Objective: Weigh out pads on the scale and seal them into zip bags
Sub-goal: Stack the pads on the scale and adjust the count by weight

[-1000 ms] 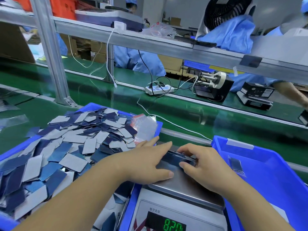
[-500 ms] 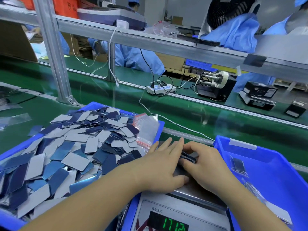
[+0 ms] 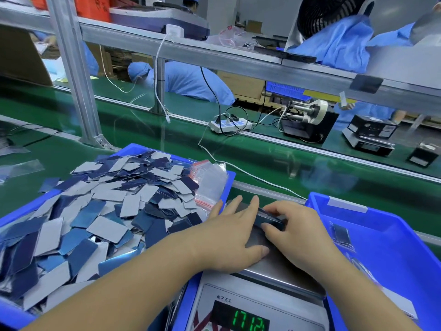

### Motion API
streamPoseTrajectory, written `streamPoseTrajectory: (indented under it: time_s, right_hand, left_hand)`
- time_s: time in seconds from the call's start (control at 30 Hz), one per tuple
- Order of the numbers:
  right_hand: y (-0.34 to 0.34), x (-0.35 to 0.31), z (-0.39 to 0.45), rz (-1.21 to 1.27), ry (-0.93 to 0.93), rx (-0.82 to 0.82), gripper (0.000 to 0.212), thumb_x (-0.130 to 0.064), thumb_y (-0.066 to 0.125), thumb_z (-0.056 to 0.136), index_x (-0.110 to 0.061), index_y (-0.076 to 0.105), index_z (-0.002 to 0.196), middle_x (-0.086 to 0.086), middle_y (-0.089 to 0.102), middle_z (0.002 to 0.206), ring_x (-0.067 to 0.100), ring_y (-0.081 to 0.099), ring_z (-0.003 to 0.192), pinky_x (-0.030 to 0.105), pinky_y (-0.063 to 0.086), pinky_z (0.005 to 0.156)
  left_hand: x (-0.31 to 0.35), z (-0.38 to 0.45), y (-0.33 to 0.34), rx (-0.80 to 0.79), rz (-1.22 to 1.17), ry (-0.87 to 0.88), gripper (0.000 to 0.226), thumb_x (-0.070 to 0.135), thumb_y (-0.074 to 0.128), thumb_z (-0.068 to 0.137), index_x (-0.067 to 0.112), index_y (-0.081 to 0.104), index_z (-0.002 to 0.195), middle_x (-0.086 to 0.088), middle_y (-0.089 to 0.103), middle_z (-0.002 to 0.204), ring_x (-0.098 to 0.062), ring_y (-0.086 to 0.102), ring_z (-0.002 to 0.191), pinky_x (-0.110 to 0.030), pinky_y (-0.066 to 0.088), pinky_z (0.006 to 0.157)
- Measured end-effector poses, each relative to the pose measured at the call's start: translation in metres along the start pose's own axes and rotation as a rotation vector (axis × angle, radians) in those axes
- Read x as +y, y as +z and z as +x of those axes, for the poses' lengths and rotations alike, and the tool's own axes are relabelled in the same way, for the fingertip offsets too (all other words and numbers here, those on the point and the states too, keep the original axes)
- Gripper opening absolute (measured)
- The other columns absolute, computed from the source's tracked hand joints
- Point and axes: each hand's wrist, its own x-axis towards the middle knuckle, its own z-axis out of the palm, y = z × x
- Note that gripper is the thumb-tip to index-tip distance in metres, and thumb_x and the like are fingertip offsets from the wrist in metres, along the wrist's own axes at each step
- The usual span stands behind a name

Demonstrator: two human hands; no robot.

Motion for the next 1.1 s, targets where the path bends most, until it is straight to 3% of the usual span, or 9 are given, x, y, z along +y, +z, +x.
streamPoseTrajectory:
  time_s: [0.1,0.2,0.33,0.4,0.57,0.67,0.77,0.9,1.1]
  right_hand:
    - [-0.002,-0.003,0.000,-0.003,-0.181,0.272,0.028,-0.005,0.073,0.072,-0.023,0.075,0.093,-0.015,0.061,0.080,-0.010,0.051,0.071,0.010,0.040,0.065]
    - [-0.005,-0.009,-0.003,0.063,-0.352,0.471,0.021,-0.016,0.066,0.077,-0.018,0.076,0.096,-0.007,0.063,0.088,-0.013,0.047,0.073,0.006,0.036,0.062]
    - [0.002,-0.014,-0.005,0.069,-0.418,0.529,0.023,-0.008,0.069,0.076,-0.014,0.076,0.097,-0.007,0.063,0.094,-0.005,0.055,0.079,0.018,0.046,0.058]
    - [0.006,-0.017,-0.005,0.088,-0.393,0.523,0.025,-0.012,0.063,0.078,-0.015,0.073,0.101,-0.009,0.063,0.098,0.002,0.059,0.084,0.024,0.049,0.058]
    - [0.012,-0.015,-0.003,0.149,-0.354,0.439,0.031,-0.010,0.069,0.079,-0.017,0.069,0.110,-0.007,0.064,0.112,-0.019,0.048,0.080,0.003,0.037,0.068]
    - [0.012,-0.013,-0.003,0.192,-0.371,0.375,0.031,-0.023,0.070,0.083,-0.023,0.067,0.115,-0.010,0.061,0.118,-0.005,0.054,0.061,0.012,0.041,0.058]
    - [0.010,-0.013,-0.003,0.210,-0.370,0.311,0.034,-0.033,0.066,0.086,-0.026,0.067,0.119,-0.015,0.059,0.122,0.007,0.053,0.051,0.016,0.043,0.056]
    - [0.004,-0.014,-0.003,0.190,-0.393,0.338,0.028,-0.028,0.064,0.088,-0.017,0.073,0.112,-0.018,0.059,0.110,0.006,0.050,0.053,0.009,0.039,0.059]
    - [-0.003,-0.015,-0.003,0.261,-0.388,0.331,0.023,-0.026,0.067,0.087,-0.019,0.076,0.106,-0.007,0.066,0.092,0.009,0.053,0.058,0.020,0.043,0.054]
  left_hand:
    - [-0.001,0.001,-0.008,0.195,-0.184,0.013,0.088,0.049,0.052,0.095,0.028,-0.004,0.160,0.019,0.021,0.162,-0.002,0.007,0.150,-0.030,0.005,0.123]
    - [-0.002,-0.001,-0.018,0.270,-0.632,0.018,0.079,0.044,0.066,0.089,0.035,0.026,0.156,0.043,0.046,0.132,0.008,0.039,0.136,-0.018,0.031,0.110]
    - [0.002,0.001,-0.014,0.350,-1.094,0.081,0.043,0.010,0.073,0.089,0.013,0.061,0.131,-0.001,0.077,0.104,-0.007,0.070,0.104,-0.019,0.051,0.090]
    - [0.006,0.004,-0.010,0.432,-1.196,0.095,0.033,0.001,0.070,0.088,0.011,0.066,0.119,-0.005,0.078,0.100,-0.013,0.072,0.095,-0.023,0.053,0.088]
    - [0.004,0.005,-0.011,0.435,-1.376,0.142,0.040,-0.010,0.065,0.087,0.012,0.064,0.120,-0.007,0.076,0.109,-0.016,0.070,0.097,-0.025,0.056,0.089]
    - [0.000,0.004,-0.014,0.400,-1.423,0.163,0.043,-0.012,0.063,0.088,0.011,0.062,0.125,-0.006,0.076,0.105,-0.012,0.070,0.087,-0.023,0.056,0.081]
    - [-0.003,0.004,-0.016,0.378,-1.476,0.163,0.044,-0.007,0.064,0.088,0.010,0.059,0.128,-0.013,0.074,0.113,-0.017,0.069,0.091,-0.027,0.057,0.082]
    - [-0.005,0.004,-0.017,0.330,-1.566,0.155,0.051,0.005,0.073,0.080,0.010,0.059,0.128,-0.016,0.072,0.117,-0.020,0.071,0.094,-0.026,0.057,0.079]
    - [-0.010,0.005,-0.019,0.279,-1.620,0.154,0.048,0.006,0.070,0.082,0.012,0.059,0.128,-0.017,0.072,0.118,-0.024,0.072,0.098,-0.029,0.057,0.081]
